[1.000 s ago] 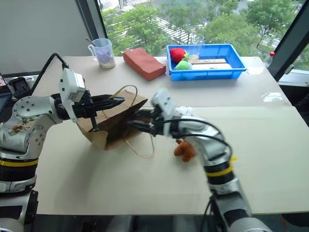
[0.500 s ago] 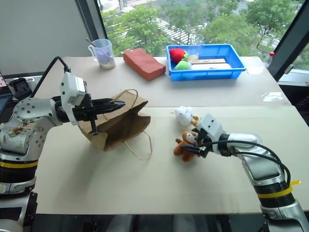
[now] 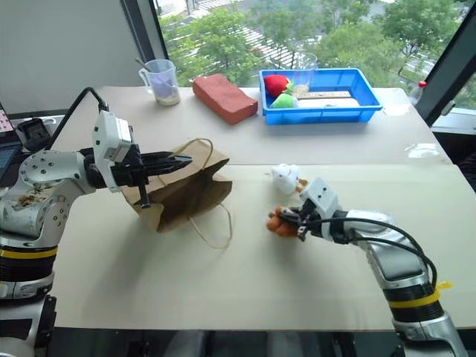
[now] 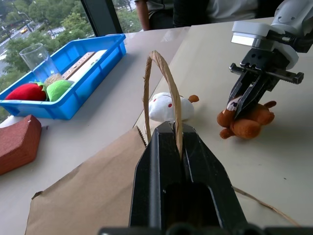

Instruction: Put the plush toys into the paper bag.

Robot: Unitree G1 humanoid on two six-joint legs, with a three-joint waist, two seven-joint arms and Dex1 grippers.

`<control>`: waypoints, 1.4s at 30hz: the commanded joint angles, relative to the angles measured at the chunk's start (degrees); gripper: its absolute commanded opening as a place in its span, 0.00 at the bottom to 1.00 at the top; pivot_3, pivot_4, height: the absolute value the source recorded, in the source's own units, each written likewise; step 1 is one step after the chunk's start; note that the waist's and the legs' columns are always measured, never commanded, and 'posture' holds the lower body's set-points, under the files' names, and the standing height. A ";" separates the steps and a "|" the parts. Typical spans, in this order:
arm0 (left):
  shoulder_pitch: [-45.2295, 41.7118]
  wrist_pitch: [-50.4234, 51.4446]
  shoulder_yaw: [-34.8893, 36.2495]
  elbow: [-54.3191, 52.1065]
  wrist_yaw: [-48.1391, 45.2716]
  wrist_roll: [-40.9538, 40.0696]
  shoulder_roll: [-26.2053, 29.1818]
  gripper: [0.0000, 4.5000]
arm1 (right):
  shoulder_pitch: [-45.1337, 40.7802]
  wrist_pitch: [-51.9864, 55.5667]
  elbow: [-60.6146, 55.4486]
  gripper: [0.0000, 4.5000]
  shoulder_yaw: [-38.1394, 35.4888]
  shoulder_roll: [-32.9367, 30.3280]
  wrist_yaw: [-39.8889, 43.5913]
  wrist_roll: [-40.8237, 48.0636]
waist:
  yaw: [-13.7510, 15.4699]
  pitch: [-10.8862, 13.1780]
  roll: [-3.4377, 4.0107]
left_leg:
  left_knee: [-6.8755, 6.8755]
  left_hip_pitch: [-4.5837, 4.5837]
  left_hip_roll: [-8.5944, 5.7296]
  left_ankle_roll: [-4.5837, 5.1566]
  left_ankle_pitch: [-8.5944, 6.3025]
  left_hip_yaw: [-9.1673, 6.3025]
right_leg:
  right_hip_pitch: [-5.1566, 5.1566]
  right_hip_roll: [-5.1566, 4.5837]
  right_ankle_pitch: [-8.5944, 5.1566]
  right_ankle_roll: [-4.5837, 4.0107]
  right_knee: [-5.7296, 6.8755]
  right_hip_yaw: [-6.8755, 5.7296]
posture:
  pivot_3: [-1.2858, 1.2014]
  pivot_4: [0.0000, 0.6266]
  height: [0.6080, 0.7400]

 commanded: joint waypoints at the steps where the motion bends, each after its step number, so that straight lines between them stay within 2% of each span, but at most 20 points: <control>1: -1.14 0.23 1.32 -1.61 0.41 -1.12 0.61 0.00 | -7.19 6.72 -6.25 0.01 -1.07 3.83 -2.67 6.41 | -0.18 0.00 0.01 | 0.00 0.01 0.00 0.00 0.00 0.00 | -0.02 0.01 0.00 0.00 0.01 0.00 | 0.52 0.24 1.00; 4: -1.85 0.45 1.06 -1.23 0.44 -1.03 0.36 0.00 | -11.96 8.92 -5.06 0.01 1.35 9.69 -7.34 6.17 | 0.21 -0.01 0.00 | -0.02 0.01 0.01 0.00 0.00 -0.07 | 0.00 0.01 0.00 0.00 0.03 -0.05 | 0.52 0.24 1.00; 8: -3.05 0.92 0.61 -1.18 0.81 -1.23 -0.53 0.00 | -14.91 5.08 0.34 0.01 7.13 14.95 -9.40 1.40 | 0.66 -0.01 0.00 | -0.03 -0.04 0.00 -0.01 0.00 -0.09 | -0.01 0.00 0.00 0.00 0.04 -0.08 | 0.52 0.24 1.00; 10: -3.88 1.29 0.63 -1.26 1.16 -1.77 -1.32 0.00 | -16.90 1.92 5.30 0.01 9.55 17.76 -10.06 -1.10 | 0.66 -0.01 0.00 | -0.02 -0.06 -0.02 -0.02 0.01 -0.09 | 0.01 -0.01 0.01 0.00 0.10 -0.08 | 0.52 0.24 1.00; 16: -5.36 2.16 0.36 -2.01 1.61 -2.69 -2.31 0.00 | -25.15 -8.82 23.59 0.01 14.09 31.63 -12.72 -7.27 | -1.10 -0.01 0.01 | -0.12 0.00 0.01 -0.13 0.08 -0.09 | -0.19 0.02 0.01 -0.02 0.22 -0.08 | 0.52 0.24 1.00; 19: -5.11 2.03 0.52 -1.67 2.23 -2.51 -2.28 0.00 | -26.49 -11.99 29.18 0.33 14.07 36.41 -13.23 -8.48 | -1.31 -0.02 0.02 | -0.16 0.00 0.02 -0.13 0.07 -0.11 | -0.22 0.04 0.02 -0.02 0.37 -0.08 | 0.52 0.24 1.00; 22: -4.80 1.96 0.92 -1.49 2.28 -2.43 -1.72 0.00 | -26.31 -13.68 30.50 0.54 13.64 37.82 -12.38 -9.11 | -1.11 -0.01 0.02 | -0.16 -0.06 0.02 -0.14 0.08 -0.12 | -0.23 0.03 0.02 -0.03 0.37 -0.08 | 0.52 0.24 1.00; 25: -4.34 1.97 1.38 -1.43 2.07 -2.44 -0.94 0.00 | -25.28 -13.86 28.96 0.77 13.24 37.23 -11.37 -9.24 | -1.12 -0.01 0.03 | -0.16 -0.07 0.01 -0.14 0.08 -0.12 | -0.23 0.03 0.02 -0.03 0.35 -0.08 | 0.52 0.24 1.00; 28: -3.22 1.61 1.82 -1.36 1.77 -2.19 0.07 0.00 | -22.79 -11.95 22.90 0.99 12.14 33.23 -9.19 -7.95 | -1.12 -0.01 0.04 | -0.16 -0.06 0.02 -0.14 0.08 -0.13 | -0.23 0.03 0.02 -0.03 0.36 -0.08 | 0.52 0.24 1.00; 32: -2.36 0.99 2.36 -0.89 1.79 -2.05 0.89 0.00 | -19.42 -8.02 14.33 0.99 10.11 27.19 -6.62 -5.37 | -0.96 -0.01 0.03 | -0.15 -0.08 0.02 -0.14 0.08 -0.13 | -0.22 0.03 0.02 -0.02 0.35 -0.08 | 0.52 0.24 1.00; 37: -1.01 0.47 2.96 -0.90 1.68 -1.91 2.14 0.00 | -14.38 -3.65 4.12 0.99 2.77 16.06 -6.27 -2.84 | -0.97 0.00 0.03 | -0.15 -0.08 0.02 -0.12 0.06 -0.13 | -0.20 0.03 0.02 -0.02 0.30 -0.08 | 0.52 0.24 1.00; 39: -0.81 0.40 3.10 -0.93 1.70 -2.08 2.33 0.00 | -13.89 -4.84 4.87 0.99 1.23 12.76 -7.22 -4.58 | -0.94 0.00 0.03 | -0.15 -0.09 0.02 -0.12 0.06 -0.12 | -0.20 0.03 0.02 -0.02 0.28 -0.08 | 0.52 0.24 1.00; 42: -0.46 0.44 2.94 -1.19 1.92 -2.16 2.46 0.00 | -15.39 -13.24 16.69 0.99 -0.20 6.39 -11.19 -12.80 | -0.94 0.00 0.02 | -0.13 -0.06 0.02 -0.12 0.07 -0.09 | -0.19 0.02 0.02 -0.02 0.13 -0.07 | 0.52 0.24 1.00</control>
